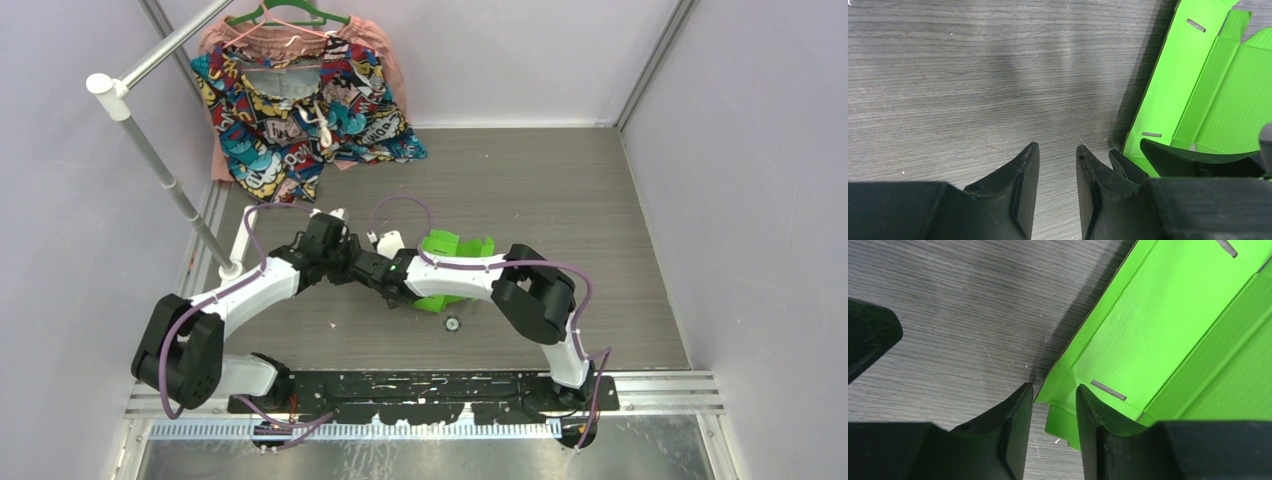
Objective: Fold the paper box
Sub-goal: Fold the paper box at the center of the board.
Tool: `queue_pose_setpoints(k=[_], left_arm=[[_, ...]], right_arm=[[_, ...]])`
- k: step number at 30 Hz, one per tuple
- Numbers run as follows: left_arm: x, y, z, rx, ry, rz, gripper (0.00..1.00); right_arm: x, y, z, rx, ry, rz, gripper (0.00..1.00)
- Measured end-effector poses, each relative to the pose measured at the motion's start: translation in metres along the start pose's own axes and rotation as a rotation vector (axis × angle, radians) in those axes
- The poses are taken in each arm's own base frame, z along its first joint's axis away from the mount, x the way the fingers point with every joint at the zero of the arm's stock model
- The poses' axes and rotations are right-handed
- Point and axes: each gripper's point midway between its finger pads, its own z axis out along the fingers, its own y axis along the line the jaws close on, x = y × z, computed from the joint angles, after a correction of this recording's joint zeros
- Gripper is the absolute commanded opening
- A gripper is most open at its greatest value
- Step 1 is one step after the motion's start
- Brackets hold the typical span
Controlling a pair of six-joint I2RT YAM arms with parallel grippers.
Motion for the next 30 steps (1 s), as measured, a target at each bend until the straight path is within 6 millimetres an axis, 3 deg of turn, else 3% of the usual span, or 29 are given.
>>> queue_pose_setpoints(k=[7, 10, 13, 24, 30], left_arm=[[0.000, 0.001, 0.001, -0.002, 0.001, -0.003, 0.33], [0.000, 0.002, 0.001, -0.004, 0.004, -0.003, 0.33], [0.001, 0.002, 0.001, -0.004, 0.006, -0.004, 0.33], [0.001, 0.002, 0.001, -0.004, 0.006, -0.004, 0.33], [0.001, 0.000, 0.000, 0.004, 0.005, -0.003, 0.33]], right_arm=[[0.002, -0.001, 0.001, 0.006, 0.007, -0.009, 0.24], [0.003, -0.001, 0.001, 0.007, 0.008, -0.010, 0.10], [0.003, -0.003, 0.001, 0.013, 0.009, -0.013, 0.04], [-0.011, -0.006, -0.008, 0.033, -0.020, -0.028, 0.01], [-0.032, -0.009, -0.033, 0.010, -0.070, -0.010, 0.01]])
